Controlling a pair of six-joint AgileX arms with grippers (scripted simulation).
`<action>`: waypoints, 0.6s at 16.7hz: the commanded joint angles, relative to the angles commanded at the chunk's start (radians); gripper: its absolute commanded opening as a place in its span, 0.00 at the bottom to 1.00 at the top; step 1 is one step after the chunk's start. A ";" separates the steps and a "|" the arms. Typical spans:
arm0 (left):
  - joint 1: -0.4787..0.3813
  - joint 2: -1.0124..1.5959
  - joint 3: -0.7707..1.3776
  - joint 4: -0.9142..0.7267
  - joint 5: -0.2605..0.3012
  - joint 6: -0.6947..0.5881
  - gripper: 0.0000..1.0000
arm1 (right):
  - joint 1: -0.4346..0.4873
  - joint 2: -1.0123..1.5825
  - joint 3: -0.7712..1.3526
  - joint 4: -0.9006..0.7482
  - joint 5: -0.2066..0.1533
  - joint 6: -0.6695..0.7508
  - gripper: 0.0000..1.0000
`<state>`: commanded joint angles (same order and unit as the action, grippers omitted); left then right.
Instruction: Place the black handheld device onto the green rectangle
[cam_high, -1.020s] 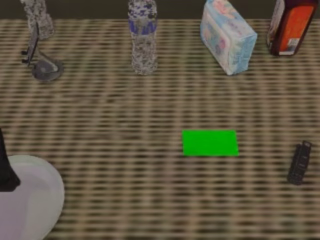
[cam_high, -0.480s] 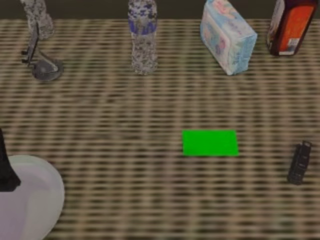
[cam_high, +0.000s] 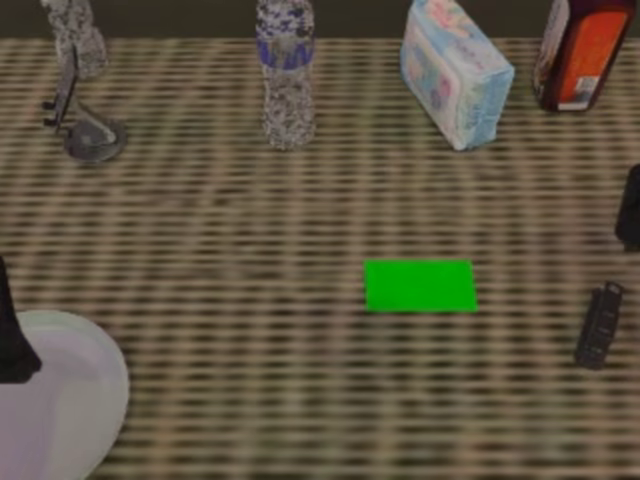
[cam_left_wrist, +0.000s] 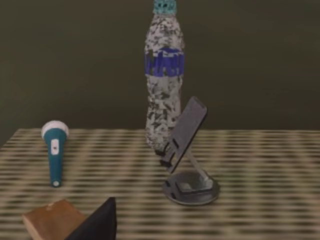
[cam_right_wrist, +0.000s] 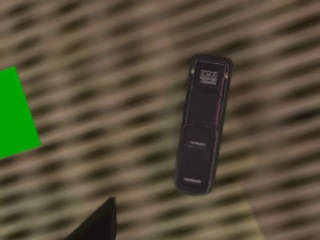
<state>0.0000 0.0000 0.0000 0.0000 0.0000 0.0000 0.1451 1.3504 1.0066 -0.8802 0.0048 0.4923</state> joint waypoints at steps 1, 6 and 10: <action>0.000 0.000 0.000 0.000 0.000 0.000 1.00 | 0.009 0.074 0.059 -0.050 -0.001 0.029 1.00; 0.000 0.000 0.000 0.000 0.000 0.000 1.00 | 0.041 0.353 0.281 -0.226 -0.007 0.135 1.00; 0.000 0.000 0.000 0.000 0.000 0.000 1.00 | 0.049 0.413 0.336 -0.265 -0.010 0.159 1.00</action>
<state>0.0000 0.0000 0.0000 0.0000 0.0000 0.0000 0.1938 1.7631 1.3425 -1.1455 -0.0057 0.6517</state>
